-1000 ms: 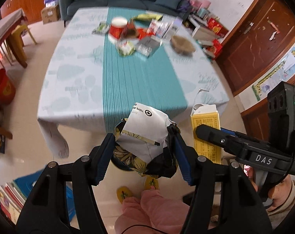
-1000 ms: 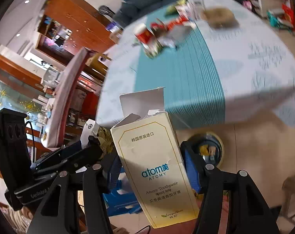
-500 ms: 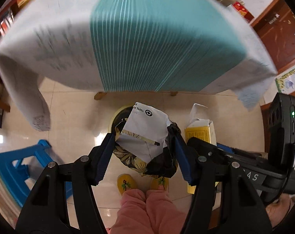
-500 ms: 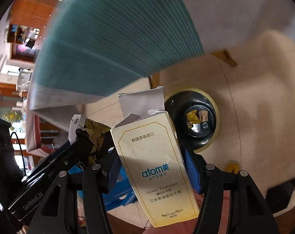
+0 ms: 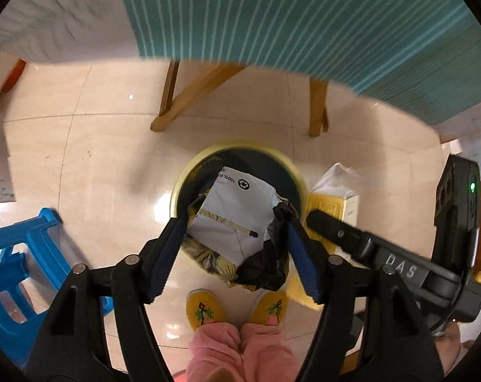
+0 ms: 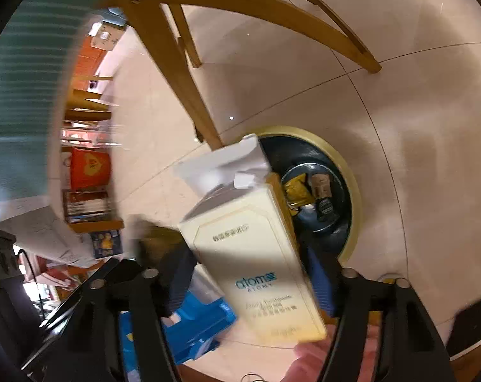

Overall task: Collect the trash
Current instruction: 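Open both tools over the black bin to drop the wrappers and box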

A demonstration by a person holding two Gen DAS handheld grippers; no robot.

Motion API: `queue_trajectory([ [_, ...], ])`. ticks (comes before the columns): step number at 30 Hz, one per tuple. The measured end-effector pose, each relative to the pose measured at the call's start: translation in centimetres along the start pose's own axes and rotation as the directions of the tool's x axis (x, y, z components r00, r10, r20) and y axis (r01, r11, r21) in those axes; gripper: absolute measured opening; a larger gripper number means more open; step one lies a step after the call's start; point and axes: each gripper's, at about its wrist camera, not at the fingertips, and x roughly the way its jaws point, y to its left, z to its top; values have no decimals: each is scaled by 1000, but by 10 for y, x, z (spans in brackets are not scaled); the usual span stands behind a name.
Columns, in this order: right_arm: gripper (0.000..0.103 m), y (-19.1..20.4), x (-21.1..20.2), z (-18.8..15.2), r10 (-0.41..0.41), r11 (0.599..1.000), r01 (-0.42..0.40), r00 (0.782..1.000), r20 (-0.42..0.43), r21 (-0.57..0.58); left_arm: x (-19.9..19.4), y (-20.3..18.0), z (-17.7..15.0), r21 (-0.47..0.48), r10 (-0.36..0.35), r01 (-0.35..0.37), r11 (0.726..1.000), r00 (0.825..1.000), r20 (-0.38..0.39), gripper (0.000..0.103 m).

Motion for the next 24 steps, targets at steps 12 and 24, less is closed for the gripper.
queue_trajectory([
  [12, 91, -5, -1, 4, -78, 995, 78, 997, -8, -61, 16, 22, 7, -29, 34, -34, 999, 999, 16, 92],
  [24, 91, 35, -73, -21, -103, 982, 103, 995, 11, -157, -54, 23, 6, -75, 15, -10, 997, 998, 67, 92],
])
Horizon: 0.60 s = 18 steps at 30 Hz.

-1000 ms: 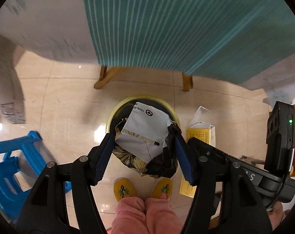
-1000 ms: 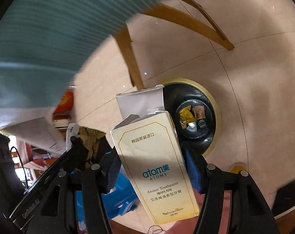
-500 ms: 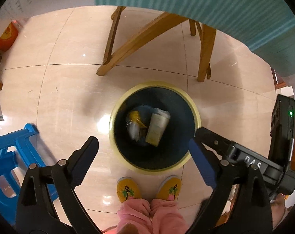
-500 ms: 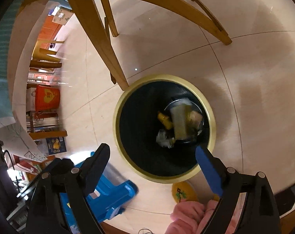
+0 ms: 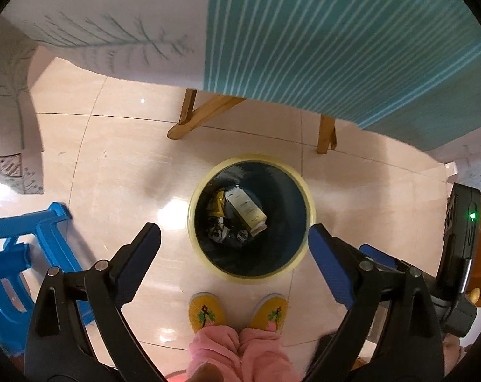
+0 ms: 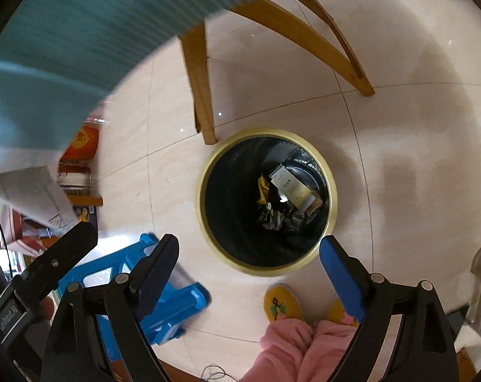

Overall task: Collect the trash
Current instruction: 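Open both tools over the black bin to drop the wrappers and box, then move both tools back toward the table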

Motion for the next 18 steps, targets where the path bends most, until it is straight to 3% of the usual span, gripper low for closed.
queue_trajectory([
  [6, 91, 21, -58, -11, 1, 998, 0, 1000, 23, -55, -46, -8, -5, -5, -10, 10, 1000, 1000, 6, 92],
  [13, 91, 44, -139, -20, 17, 993, -7, 997, 81, -117, -117, -28, -4, 30, -11, 9, 1000, 998, 67, 92],
  [16, 91, 54, -171, -23, 28, 990, -13, 994, 106, -140, -151, -34, -2, 31, 5, -8, 999, 995, 104, 91],
  [18, 91, 64, -196, -24, 40, 987, -20, 992, 121, -162, -175, -39, -1, 25, 56, -60, 998, 989, 138, 89],
])
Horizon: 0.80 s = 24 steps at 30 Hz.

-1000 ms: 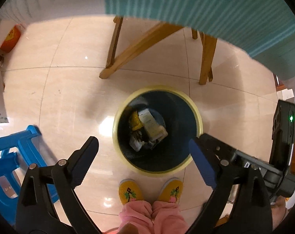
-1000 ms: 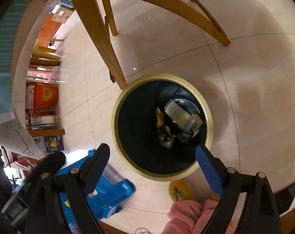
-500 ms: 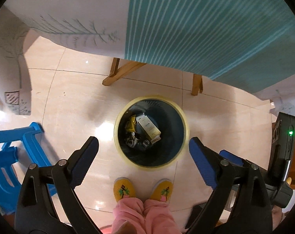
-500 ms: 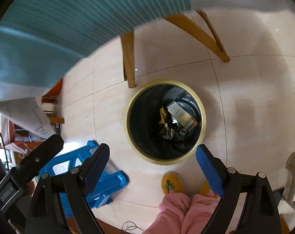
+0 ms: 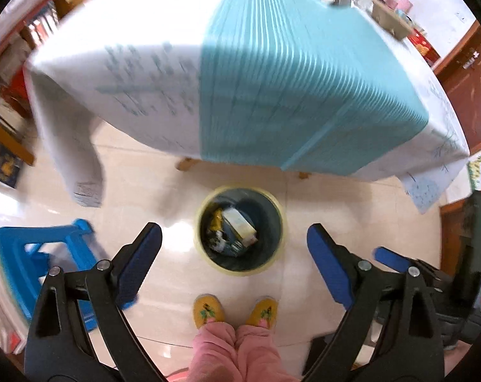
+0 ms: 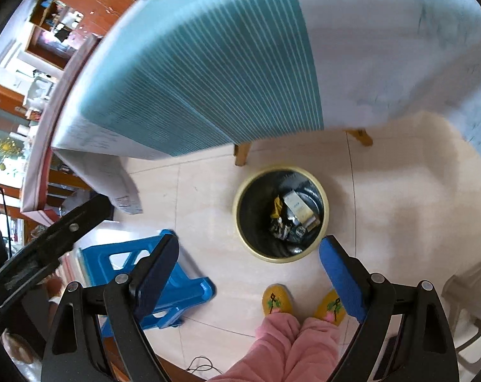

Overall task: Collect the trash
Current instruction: 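Move both tools back toward the table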

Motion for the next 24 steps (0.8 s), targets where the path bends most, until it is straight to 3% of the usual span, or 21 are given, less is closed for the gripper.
queue_trajectory([
  [5, 91, 25, -52, 10, 17, 998, -14, 999, 48, -64, -42, -5, 6, -14, 29, -29, 999, 1000, 5, 75],
  [9, 91, 50, -105, 21, 34, 993, -21, 994, 101, -119, -85, -8, 12, -59, -1, 0, 998, 1000, -16, 62],
  [19, 91, 96, -208, 45, 110, 966, -51, 968, 225, -253, -193, -29, 37, -27, 46, -44, 999, 995, 84, 62],
  [24, 91, 114, -239, 60, 146, 950, -63, 956, 255, -307, -245, -40, 61, -13, 82, -81, 997, 981, 174, 62],
])
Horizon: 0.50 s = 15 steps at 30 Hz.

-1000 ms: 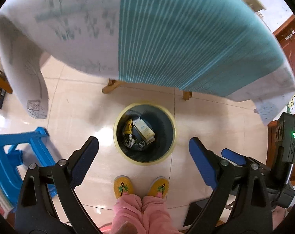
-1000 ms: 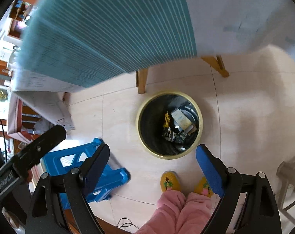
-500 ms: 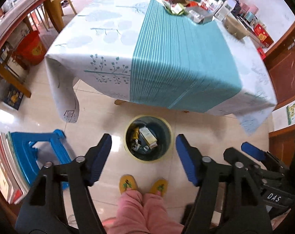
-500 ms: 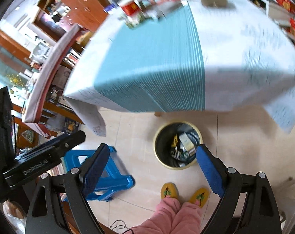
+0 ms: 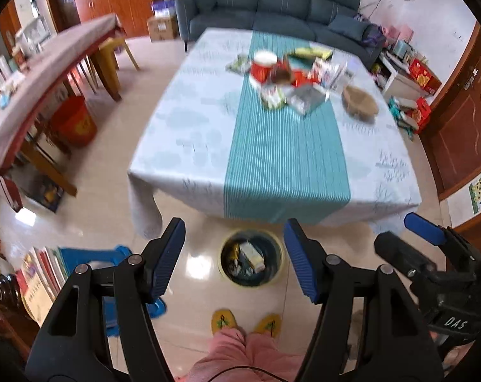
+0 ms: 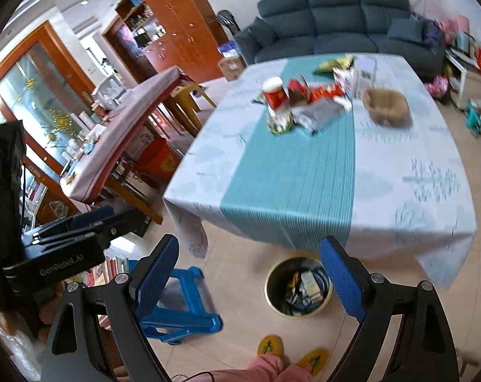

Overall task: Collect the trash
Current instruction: 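Move both tools back toward the table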

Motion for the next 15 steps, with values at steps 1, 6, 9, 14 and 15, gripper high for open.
queue_trajectory([
  [1, 91, 2, -3, 7, 6, 1000, -6, 1000, 11, -13, -8, -1, 6, 1, 2, -2, 1000, 1000, 18, 62],
  [6, 91, 10, -12, 41, 28, 997, -24, 998, 58, -69, -31, -6, 33, -1, 30, -30, 1000, 997, 69, 62],
  [9, 91, 9, -8, 63, 37, 995, -31, 997, 64, -92, -34, -6, 45, -15, 58, -57, 998, 995, 78, 62],
  [14, 91, 6, 20, 94, 14, 995, -9, 999, 51, -102, -24, -1, 61, -3, 66, -66, 998, 996, 58, 62],
  [15, 91, 4, 34, 102, 15, 995, -11, 999, 36, -103, -20, 1, 65, 4, 60, -60, 998, 997, 53, 62],
])
